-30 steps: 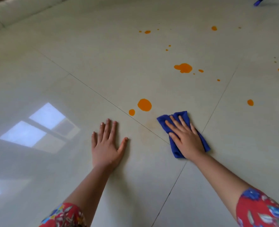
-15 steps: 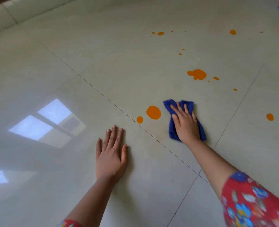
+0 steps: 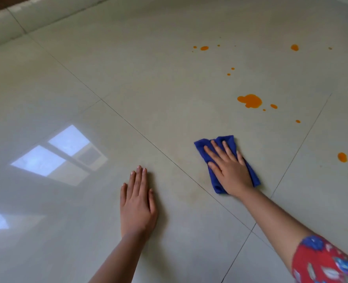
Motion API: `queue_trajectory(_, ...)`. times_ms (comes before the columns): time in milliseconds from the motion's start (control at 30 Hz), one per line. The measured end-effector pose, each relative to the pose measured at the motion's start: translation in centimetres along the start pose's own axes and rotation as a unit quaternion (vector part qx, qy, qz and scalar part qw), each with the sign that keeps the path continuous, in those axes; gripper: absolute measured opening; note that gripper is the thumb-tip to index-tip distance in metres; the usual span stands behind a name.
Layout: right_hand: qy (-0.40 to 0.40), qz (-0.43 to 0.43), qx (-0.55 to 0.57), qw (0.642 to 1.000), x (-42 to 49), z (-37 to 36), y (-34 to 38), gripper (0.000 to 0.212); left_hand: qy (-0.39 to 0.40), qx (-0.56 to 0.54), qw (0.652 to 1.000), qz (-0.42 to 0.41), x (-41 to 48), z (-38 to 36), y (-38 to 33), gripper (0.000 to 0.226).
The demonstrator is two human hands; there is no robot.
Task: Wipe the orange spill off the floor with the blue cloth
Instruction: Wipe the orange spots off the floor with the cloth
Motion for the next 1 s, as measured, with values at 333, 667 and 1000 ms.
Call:
queue_trajectory(333,0.023,0.279,-0.058,0.958,-4.4,-2.1,6.7,0.051,0.006,0.017,1.0,0.005,0.3,-0.1,0.2,0.06)
queue_trajectory(667,-0.046,0.101,0.002,0.994,1.2,-0.3,5.9,0.052,0.01,0.027,1.0,0.003,0.3,0.0,0.0,0.06)
queue_trajectory(1000,-0.002,0.116,-0.029,0.993,-1.8,-0.5,-2.2,0.052,0.01,0.022,1.0,0.001,0.2,0.0,0.1,0.06)
Point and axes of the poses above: each hand's wrist, its own x-axis towards the middle knuckle, its own z-axis out of the back of the hand, y = z × x, the point moved 2 cm from there along x, towards the middle knuckle, and after that the axes turned 15 degrees about y, right-handed, at the moved point
